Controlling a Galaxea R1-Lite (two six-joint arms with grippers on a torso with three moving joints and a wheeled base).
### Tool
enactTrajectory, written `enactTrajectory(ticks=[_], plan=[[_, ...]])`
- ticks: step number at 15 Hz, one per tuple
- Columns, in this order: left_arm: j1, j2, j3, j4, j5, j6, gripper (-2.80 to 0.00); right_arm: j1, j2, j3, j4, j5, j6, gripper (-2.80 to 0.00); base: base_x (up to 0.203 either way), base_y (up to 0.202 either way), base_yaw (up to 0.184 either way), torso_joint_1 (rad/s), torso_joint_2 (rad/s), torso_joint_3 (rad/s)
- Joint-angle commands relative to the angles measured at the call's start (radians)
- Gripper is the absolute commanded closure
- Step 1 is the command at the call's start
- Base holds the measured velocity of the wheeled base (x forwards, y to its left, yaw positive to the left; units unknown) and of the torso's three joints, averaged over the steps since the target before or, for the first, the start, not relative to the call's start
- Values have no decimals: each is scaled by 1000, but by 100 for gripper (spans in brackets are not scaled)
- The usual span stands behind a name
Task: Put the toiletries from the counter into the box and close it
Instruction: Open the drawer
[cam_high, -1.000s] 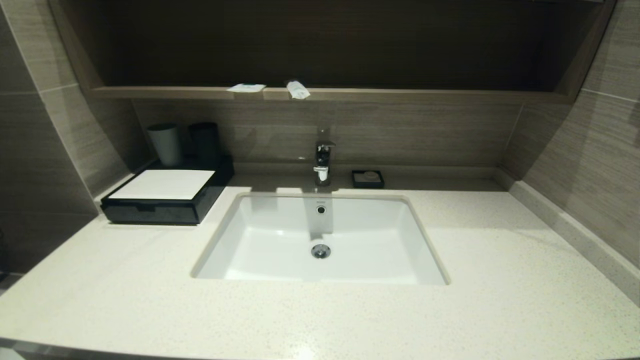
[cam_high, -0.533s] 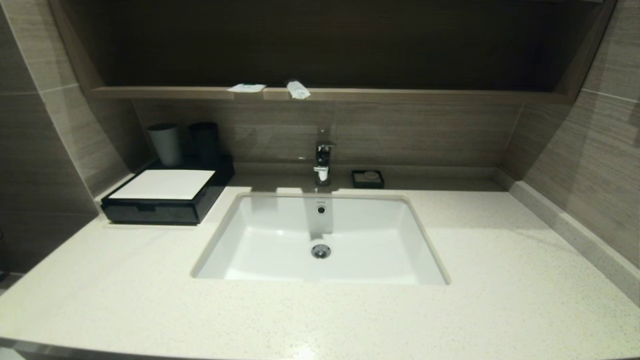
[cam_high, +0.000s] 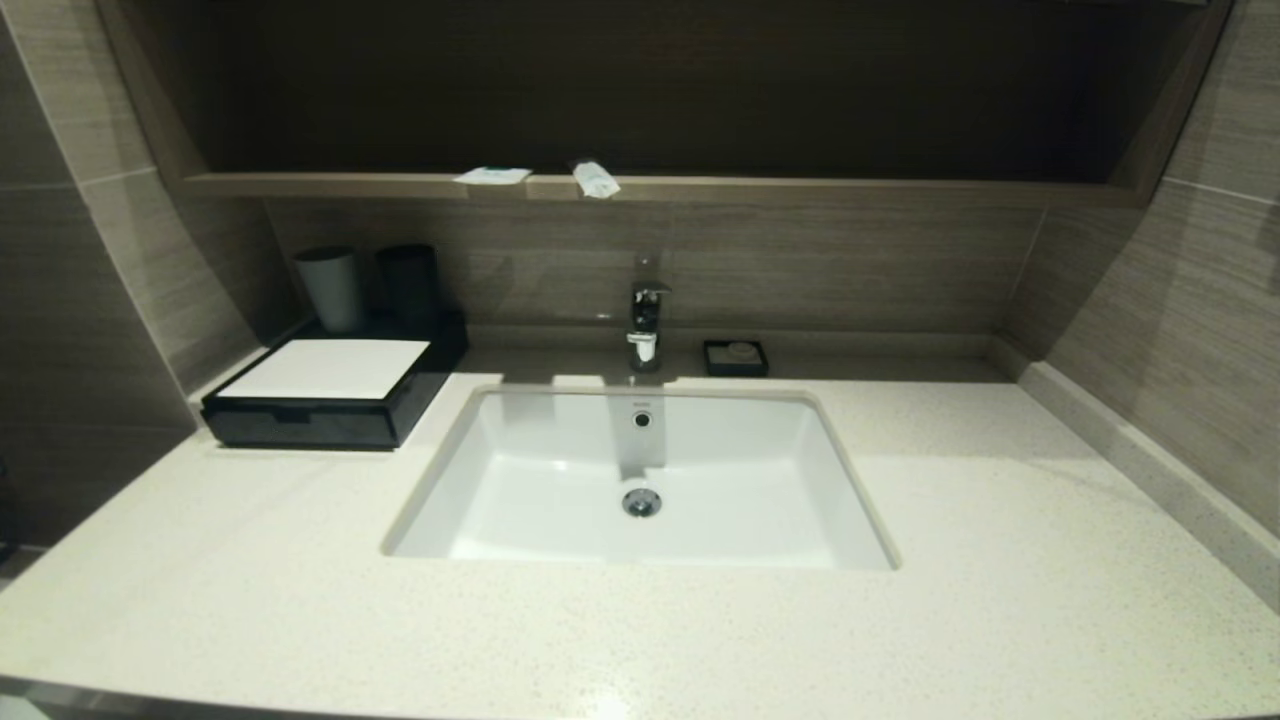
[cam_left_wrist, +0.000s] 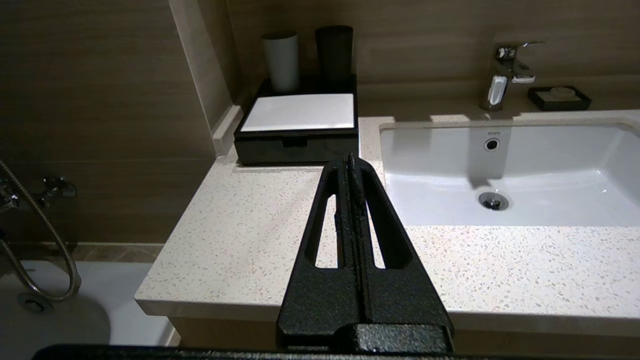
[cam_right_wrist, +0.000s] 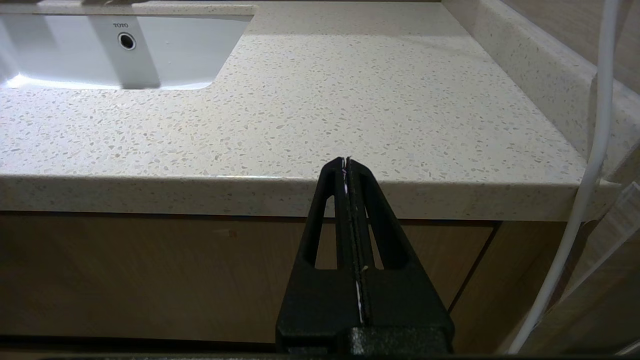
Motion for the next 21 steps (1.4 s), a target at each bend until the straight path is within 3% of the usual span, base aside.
enactTrajectory(ticks=[1,7,10,17,21], plan=[[0,166,-14,-12,0,0,0,0,0,0,0,0,0,0,0,0,0,0,0,0],[0,510,-39,-126,0,-26,0,0,0,0,0,0,0,0,0,0,0,0,0,0],[0,687,-68,-195,0,-72,0,0,0,0,0,0,0,0,0,0,0,0,0,0],[0,1070,-284,-234,1,-136,0,1,0,0,0,0,0,0,0,0,0,0,0,0],[0,1193,-374,-232,7,-192,0,0,0,0,0,0,0,0,0,0,0,0,0,0]])
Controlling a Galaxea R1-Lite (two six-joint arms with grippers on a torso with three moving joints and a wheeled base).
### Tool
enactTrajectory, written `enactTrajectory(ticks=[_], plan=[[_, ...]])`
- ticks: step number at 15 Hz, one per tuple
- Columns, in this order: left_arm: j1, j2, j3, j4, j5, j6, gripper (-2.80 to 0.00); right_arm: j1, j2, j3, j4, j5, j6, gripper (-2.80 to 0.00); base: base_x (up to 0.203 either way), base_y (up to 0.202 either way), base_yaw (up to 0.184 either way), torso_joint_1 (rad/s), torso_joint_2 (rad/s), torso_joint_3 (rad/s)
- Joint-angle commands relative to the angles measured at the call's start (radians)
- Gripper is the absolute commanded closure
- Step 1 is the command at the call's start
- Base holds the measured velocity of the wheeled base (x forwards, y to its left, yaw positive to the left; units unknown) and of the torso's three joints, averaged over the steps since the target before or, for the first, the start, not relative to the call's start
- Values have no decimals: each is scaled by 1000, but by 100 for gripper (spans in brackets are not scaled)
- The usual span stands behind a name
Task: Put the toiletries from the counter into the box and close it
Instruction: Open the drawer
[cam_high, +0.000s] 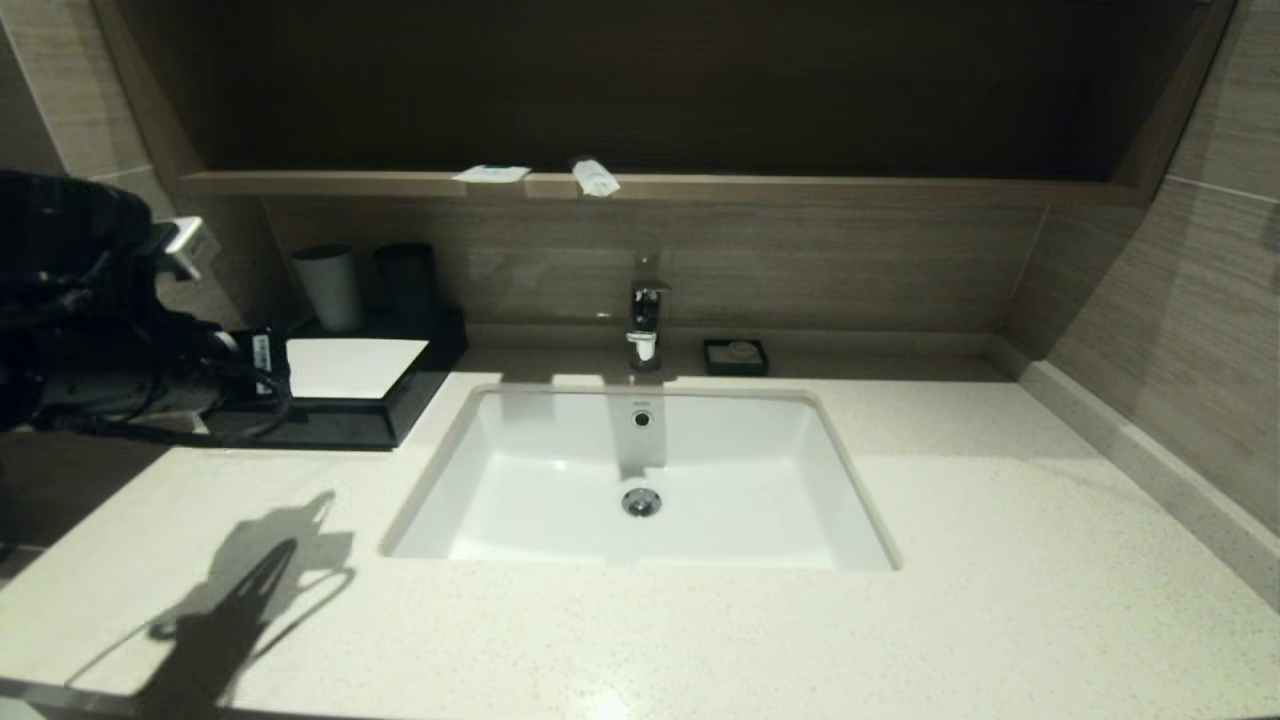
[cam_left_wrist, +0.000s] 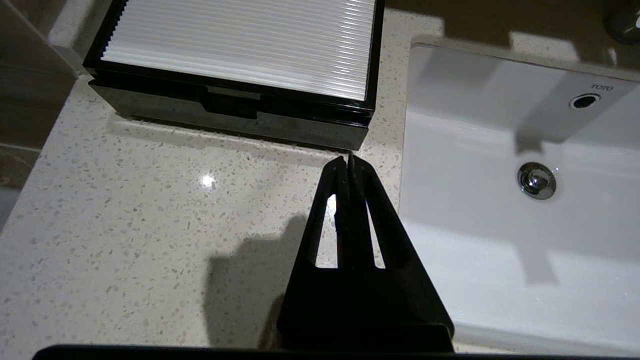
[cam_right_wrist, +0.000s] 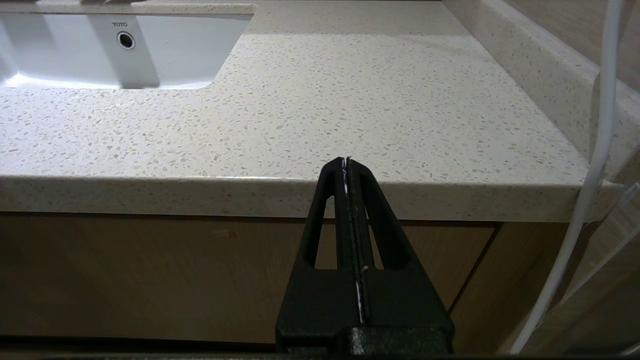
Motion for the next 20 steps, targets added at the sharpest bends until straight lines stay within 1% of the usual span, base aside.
enactTrajectory(ticks=[1,2,4,7,9,11,12,16,20], plan=[[0,73,-20,1,2,-4,0,0,0,0,2,0,-1,0,0,0,0,0,0,0],[1,91,-21,0,13,-1,0,0,0,0,1,0,-1,0,0,0,0,0,0,0],[1,96,-18,-1,65,0,0,0,0,0,0,0,-1,0,0,0,0,0,0,0],[8,81,-11,11,96,-2,0,0,0,0,0,0,-1,0,0,0,0,0,0,0],[15,77,-7,8,163,-6,0,0,0,0,0,0,-1,0,0,0,0,0,0,0],[37,77,-6,8,166,-5,0,0,0,0,0,0,-1,0,0,0,0,0,0,0],[38,75,2,8,168,-5,0,0,0,0,0,0,-1,0,0,0,0,0,0,0],[36,72,13,-1,188,-47,0,0,0,0,0,0,-1,0,0,0,0,0,0,0],[35,46,14,-17,188,-44,0,0,0,0,0,0,-1,0,0,0,0,0,0,0]])
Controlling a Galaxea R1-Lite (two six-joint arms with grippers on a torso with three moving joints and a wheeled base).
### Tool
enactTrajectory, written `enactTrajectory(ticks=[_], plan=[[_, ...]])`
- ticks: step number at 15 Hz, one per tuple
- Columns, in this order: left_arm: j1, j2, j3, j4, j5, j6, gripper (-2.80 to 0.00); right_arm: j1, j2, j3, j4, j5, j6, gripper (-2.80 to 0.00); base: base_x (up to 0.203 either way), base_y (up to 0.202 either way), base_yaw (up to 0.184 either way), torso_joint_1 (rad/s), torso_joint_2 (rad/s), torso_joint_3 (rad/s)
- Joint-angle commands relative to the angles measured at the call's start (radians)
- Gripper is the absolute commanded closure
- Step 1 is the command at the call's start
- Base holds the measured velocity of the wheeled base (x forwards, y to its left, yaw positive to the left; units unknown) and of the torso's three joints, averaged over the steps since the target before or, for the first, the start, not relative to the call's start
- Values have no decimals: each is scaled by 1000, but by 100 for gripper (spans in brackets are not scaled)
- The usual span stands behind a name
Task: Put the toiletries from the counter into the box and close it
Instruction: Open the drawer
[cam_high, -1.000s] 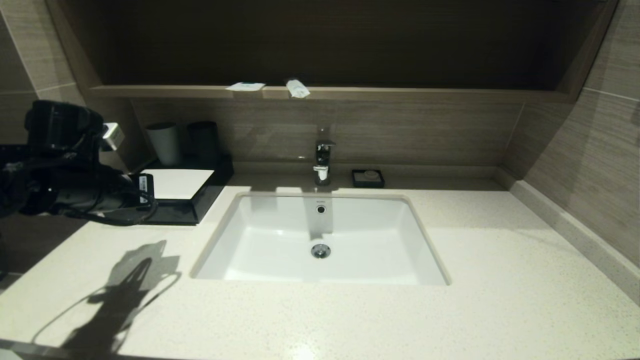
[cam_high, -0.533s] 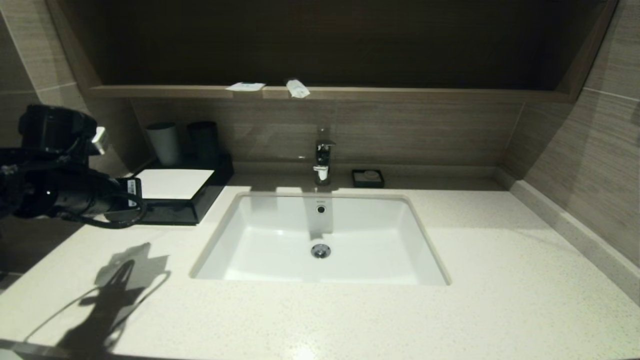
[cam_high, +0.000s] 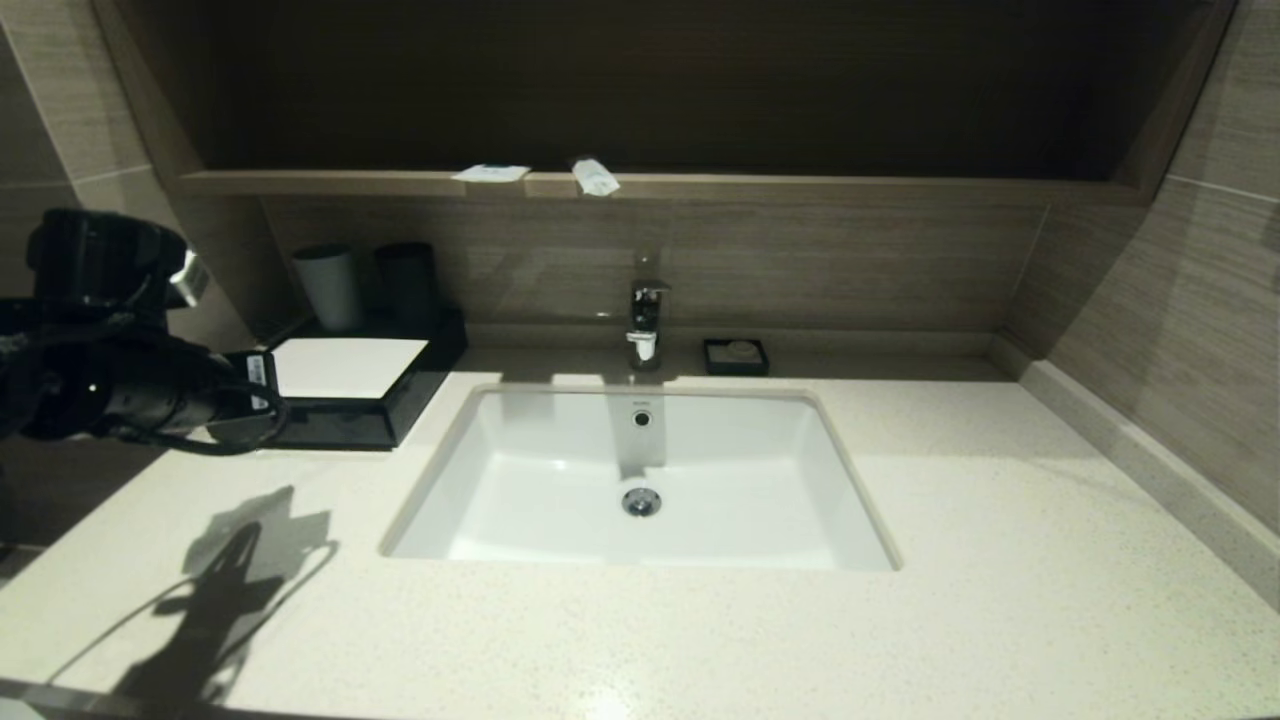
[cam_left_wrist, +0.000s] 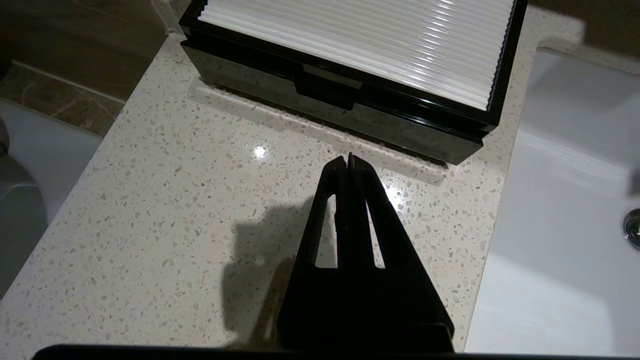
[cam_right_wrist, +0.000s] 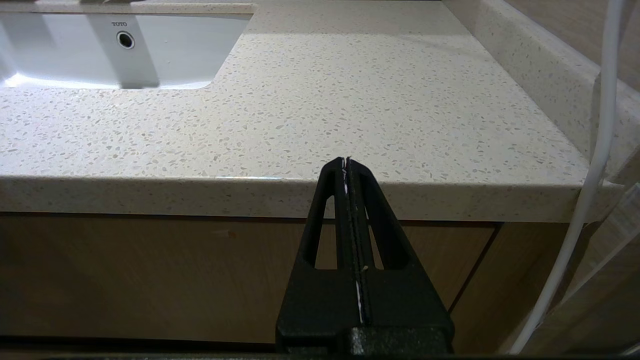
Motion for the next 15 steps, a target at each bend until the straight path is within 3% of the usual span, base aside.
enactTrajectory(ticks=[1,12,15], plan=[[0,-31,6,1,2,5,0,0,0,0,1,0,0,0,0,0,0,0,0,0],[-1,100,-26,-3,9,35,0,0,0,0,0,0,0,0,0,0,0,0,0,0],[1,133,-23,-49,5,32,0,0,0,0,0,0,0,0,0,0,0,0,0,0]])
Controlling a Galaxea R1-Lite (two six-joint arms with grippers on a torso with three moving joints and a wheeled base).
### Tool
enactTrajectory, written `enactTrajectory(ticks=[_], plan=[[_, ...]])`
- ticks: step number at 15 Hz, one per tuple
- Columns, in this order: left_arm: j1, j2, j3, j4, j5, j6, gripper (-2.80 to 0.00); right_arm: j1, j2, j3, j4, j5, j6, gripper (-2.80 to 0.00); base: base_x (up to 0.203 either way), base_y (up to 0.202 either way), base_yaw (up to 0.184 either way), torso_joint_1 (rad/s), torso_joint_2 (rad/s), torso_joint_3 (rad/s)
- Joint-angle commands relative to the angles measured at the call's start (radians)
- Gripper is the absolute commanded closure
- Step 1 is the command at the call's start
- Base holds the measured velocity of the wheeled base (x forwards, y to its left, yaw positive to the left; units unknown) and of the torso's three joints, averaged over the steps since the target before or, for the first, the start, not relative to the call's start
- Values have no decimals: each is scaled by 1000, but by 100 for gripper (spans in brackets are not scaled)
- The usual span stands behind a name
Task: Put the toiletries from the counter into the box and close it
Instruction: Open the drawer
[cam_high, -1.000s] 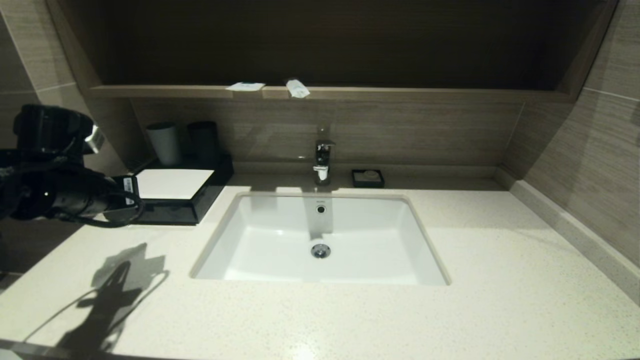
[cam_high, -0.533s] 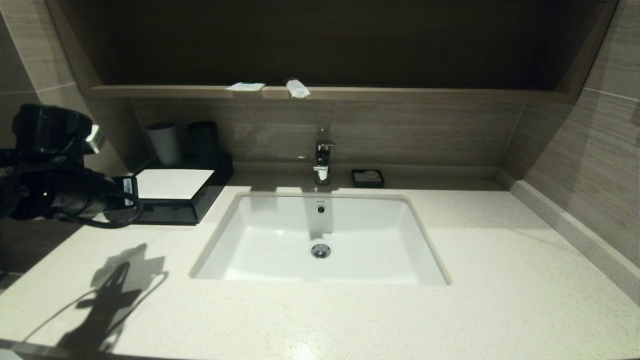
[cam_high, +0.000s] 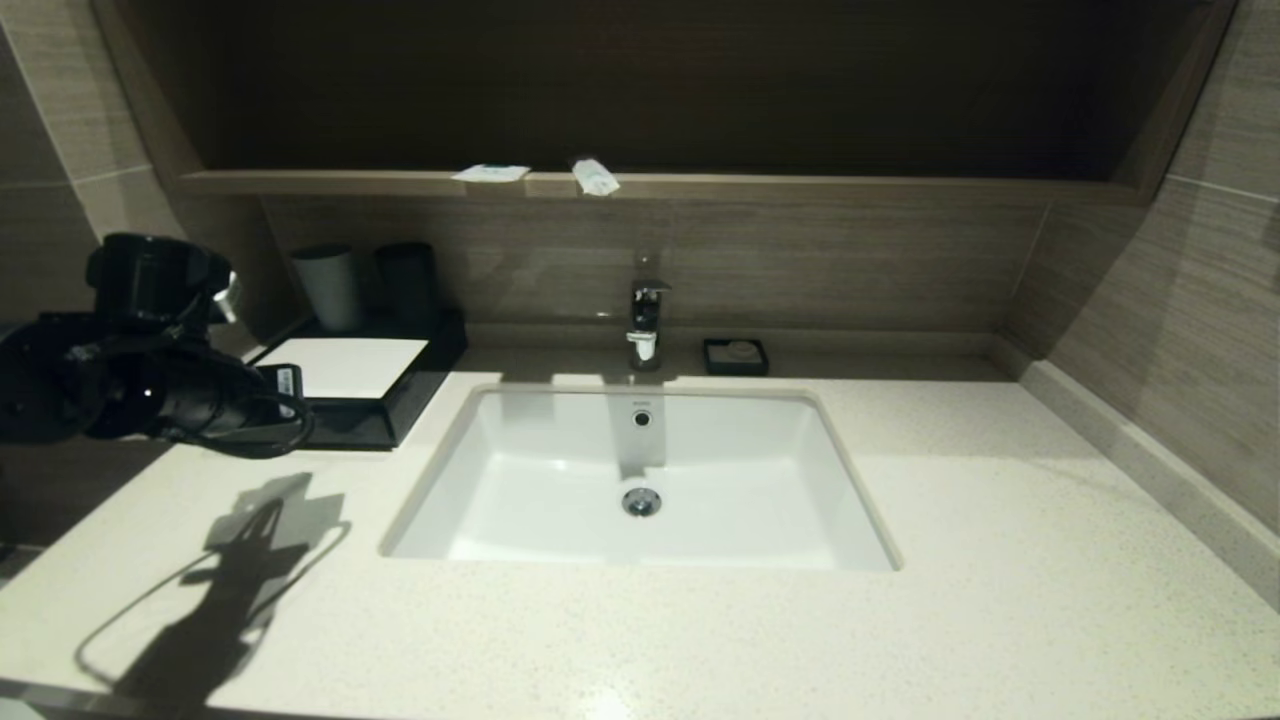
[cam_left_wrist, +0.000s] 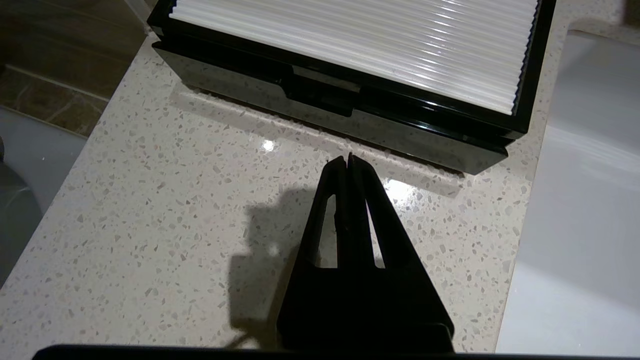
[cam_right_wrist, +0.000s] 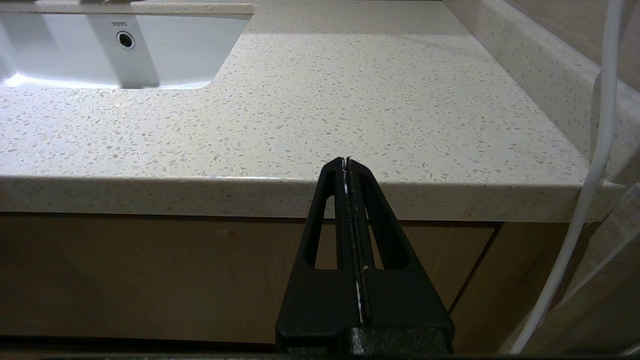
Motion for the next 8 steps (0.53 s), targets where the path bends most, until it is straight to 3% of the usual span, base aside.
enactTrajectory(ticks=[1,8], plan=[[2,29,0,-14,3,0,0,0,0,0,0,0,0,0,0,0,0,0,0,0],[33,63,-11,-18,2,9,0,0,0,0,0,0,0,0,0,0,0,0,0,0]])
